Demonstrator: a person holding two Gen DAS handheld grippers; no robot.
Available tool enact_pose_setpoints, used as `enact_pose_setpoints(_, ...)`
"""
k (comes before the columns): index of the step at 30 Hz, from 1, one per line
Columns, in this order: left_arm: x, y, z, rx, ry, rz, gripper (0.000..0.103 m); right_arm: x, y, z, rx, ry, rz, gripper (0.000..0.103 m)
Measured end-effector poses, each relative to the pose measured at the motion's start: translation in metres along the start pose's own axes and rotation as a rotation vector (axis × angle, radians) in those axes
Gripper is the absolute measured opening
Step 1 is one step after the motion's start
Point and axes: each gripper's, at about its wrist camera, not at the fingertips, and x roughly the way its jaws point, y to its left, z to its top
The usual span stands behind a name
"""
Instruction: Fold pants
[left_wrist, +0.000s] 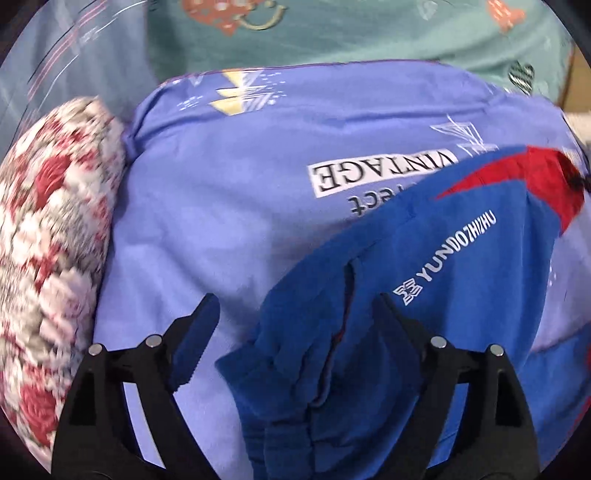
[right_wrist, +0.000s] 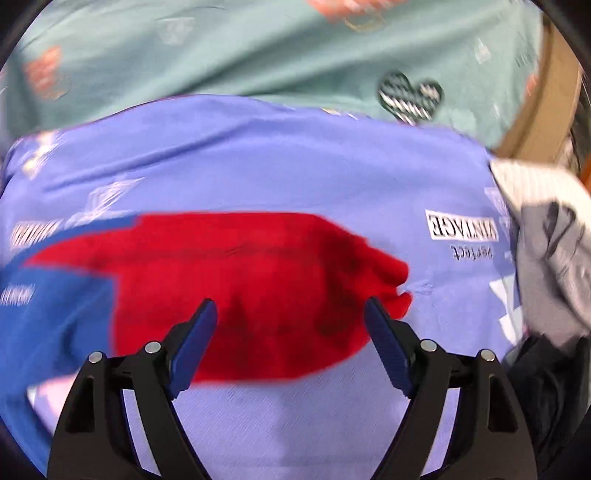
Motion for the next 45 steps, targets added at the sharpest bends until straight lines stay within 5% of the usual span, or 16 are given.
enact_pose_setpoints(7, 0.038, -0.013, 0.001, 0.097, 0.051, 0.123, 0.073, 0.013, -0.041, -0.001, 0.146, -0.021, 0.008, 0.082)
enact_pose_setpoints(12, 0.047, -0.006, 0.0, 0.078, 0.073, 0.097, 0.073, 0.015, 0.001, -0.004, -0.142, -0.056, -0.025, 0.082)
enact_pose_setpoints(15, 0.048, 0.003, 0.001, 0.048, 0.082, 0.095, 0.073, 0.031, 0.012, -0.002, -0.176, 0.006, 0.081, 0.079)
enact_pose_setpoints(20, 0.045, 0.011, -0.001, 0.022, 0.095, 0.061, 0.073, 0.063, 0.019, 0.008, -0.165, 0.054, 0.043, 0.079)
enact_pose_setpoints(22, 0.047, 0.011, -0.002, 0.026, 0.103, 0.055, 0.074, 0.065, 0.015, 0.012, -0.106, 0.068, 0.128, 0.059)
enact_pose_setpoints(24, 0.053, 0.012, -0.004, 0.028, 0.117, 0.048, 0.073, 0.062, 0.019, 0.013, -0.105, 0.057, 0.105, 0.011)
enact_pose_setpoints(25, 0.056, 0.012, -0.004, 0.028, 0.118, 0.039, 0.071, 0.061, 0.021, 0.013, -0.117, 0.052, 0.08, 0.003)
enact_pose_setpoints(27, 0.054, 0.008, -0.004, 0.05, 0.105, 0.001, 0.053, 0.058, 0.023, 0.011, -0.14, 0.047, 0.075, 0.002)
enact_pose_setpoints(28, 0.052, 0.004, -0.004, 0.06, 0.11, -0.037, 0.026, 0.056, 0.022, 0.01, -0.142, 0.039, 0.078, 0.002)
enact_pose_setpoints(29, 0.051, 0.002, -0.003, 0.064, 0.119, -0.067, 0.012, 0.054, 0.02, 0.009, -0.136, 0.034, 0.088, 0.001)
enact_pose_setpoints(33, 0.038, -0.002, 0.002, 0.076, 0.087, -0.041, 0.009, 0.033, 0.013, 0.013, -0.103, -0.033, 0.124, 0.001)
enact_pose_setpoints(38, 0.021, 0.035, 0.019, -0.11, 0.037, -0.078, 0.009, 0.015, 0.009, 0.038, -0.044, -0.101, 0.199, 0.001)
enact_pose_setpoints(45, 0.065, 0.047, 0.024, -0.235, 0.12, -0.031, 0.015, 0.068, 0.042, 0.058, -0.024, 0.005, 0.127, 0.002)
